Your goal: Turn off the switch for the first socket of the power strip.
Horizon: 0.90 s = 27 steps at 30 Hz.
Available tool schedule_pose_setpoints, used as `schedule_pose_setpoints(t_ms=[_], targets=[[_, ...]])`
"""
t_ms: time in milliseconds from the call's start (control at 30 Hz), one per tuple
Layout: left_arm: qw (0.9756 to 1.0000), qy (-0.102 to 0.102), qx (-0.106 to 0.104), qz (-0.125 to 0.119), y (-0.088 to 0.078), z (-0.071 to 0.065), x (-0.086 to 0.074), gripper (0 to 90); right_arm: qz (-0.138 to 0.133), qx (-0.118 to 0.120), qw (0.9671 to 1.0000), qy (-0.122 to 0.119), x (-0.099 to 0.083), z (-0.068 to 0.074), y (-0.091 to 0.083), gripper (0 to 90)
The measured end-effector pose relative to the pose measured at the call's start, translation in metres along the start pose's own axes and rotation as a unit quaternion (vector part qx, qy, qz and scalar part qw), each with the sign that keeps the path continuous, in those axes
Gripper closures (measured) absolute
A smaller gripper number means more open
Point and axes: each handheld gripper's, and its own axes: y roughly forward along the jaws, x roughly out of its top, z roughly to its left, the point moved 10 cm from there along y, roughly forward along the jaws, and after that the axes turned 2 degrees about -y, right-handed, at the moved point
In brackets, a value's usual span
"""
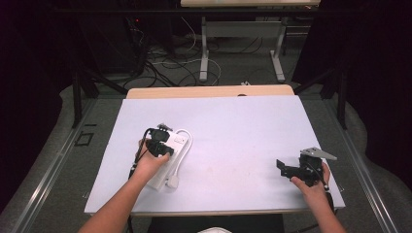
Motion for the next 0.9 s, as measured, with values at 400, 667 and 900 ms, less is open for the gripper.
schedule_pose_setpoints(t_ms=[400,667,900], targets=[[0.9999,0.005,-0.002,-0.010,-0.008,-0.002,0.006,87.2,-0.001,-0.001,1.0000,0.001,0.000,0.000,0.000,0.5],[0.9998,0.009,-0.006,-0.018,-0.012,-0.006,0.008,82.9,-0.002,-0.002,1.0000,0.003,0.001,0.000,-0.001,0.5],[0.9996,0.017,-0.009,-0.020,-0.016,-0.009,0.009,79.3,-0.003,-0.001,1.0000,0.002,0.001,0.000,-0.001,0.5]])
